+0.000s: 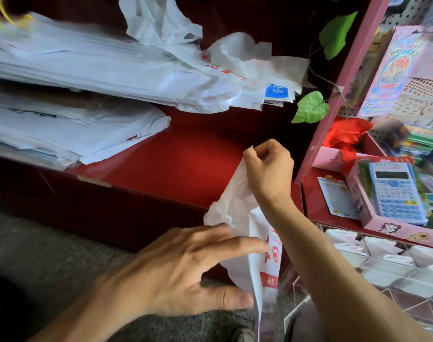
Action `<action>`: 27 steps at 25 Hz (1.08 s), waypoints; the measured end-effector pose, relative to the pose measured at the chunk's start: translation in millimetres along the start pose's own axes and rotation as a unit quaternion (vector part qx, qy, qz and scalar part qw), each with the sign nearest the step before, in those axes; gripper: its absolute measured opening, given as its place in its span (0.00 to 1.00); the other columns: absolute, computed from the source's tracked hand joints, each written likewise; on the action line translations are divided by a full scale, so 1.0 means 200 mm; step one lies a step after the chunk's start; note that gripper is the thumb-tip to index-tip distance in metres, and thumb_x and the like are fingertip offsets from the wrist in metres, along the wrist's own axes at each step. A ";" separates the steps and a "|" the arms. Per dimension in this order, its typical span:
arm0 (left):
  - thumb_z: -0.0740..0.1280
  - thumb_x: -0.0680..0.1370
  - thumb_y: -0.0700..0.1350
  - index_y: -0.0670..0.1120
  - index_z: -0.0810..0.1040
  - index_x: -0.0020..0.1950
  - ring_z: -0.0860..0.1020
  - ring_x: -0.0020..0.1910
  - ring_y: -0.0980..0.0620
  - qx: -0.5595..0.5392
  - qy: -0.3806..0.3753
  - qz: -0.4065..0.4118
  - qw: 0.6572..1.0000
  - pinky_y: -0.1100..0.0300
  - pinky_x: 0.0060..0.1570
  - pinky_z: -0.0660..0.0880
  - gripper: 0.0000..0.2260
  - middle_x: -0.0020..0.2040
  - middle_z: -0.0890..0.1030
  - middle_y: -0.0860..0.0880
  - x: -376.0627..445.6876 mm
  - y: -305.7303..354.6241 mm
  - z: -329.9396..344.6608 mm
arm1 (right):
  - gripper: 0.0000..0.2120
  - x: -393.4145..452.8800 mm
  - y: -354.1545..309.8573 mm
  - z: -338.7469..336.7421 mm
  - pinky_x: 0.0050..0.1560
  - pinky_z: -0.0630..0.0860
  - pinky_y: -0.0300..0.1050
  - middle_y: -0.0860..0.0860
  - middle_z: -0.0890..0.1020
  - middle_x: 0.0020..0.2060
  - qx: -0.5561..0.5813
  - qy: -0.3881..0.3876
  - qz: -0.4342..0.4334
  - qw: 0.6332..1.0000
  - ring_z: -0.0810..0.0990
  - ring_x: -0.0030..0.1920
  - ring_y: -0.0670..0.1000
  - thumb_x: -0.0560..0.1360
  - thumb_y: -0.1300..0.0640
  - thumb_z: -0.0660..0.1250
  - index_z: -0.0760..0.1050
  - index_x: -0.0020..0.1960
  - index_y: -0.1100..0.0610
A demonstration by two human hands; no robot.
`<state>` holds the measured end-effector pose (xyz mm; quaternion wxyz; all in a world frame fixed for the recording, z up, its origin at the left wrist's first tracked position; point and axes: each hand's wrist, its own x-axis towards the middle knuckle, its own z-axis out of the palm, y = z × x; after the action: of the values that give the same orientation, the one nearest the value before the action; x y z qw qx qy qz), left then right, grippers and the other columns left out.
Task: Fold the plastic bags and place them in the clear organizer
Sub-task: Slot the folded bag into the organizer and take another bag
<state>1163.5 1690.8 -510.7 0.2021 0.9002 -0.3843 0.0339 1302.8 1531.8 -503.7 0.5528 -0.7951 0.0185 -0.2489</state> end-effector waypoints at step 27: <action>0.70 0.70 0.53 0.46 0.81 0.39 0.81 0.37 0.51 -0.065 0.099 -0.364 0.924 0.54 0.37 0.75 0.10 0.35 0.83 0.50 -0.49 -0.79 -0.22 | 0.07 0.14 0.10 -0.10 0.33 0.75 0.38 0.48 0.80 0.31 0.240 -0.168 0.095 0.951 0.78 0.32 0.46 0.78 0.61 0.68 0.77 0.42 0.54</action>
<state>1211.1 1872.7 -544.2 0.2956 0.9550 -0.0098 0.0220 1323.8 1498.5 -505.9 0.7433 -0.6640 -0.0595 -0.0550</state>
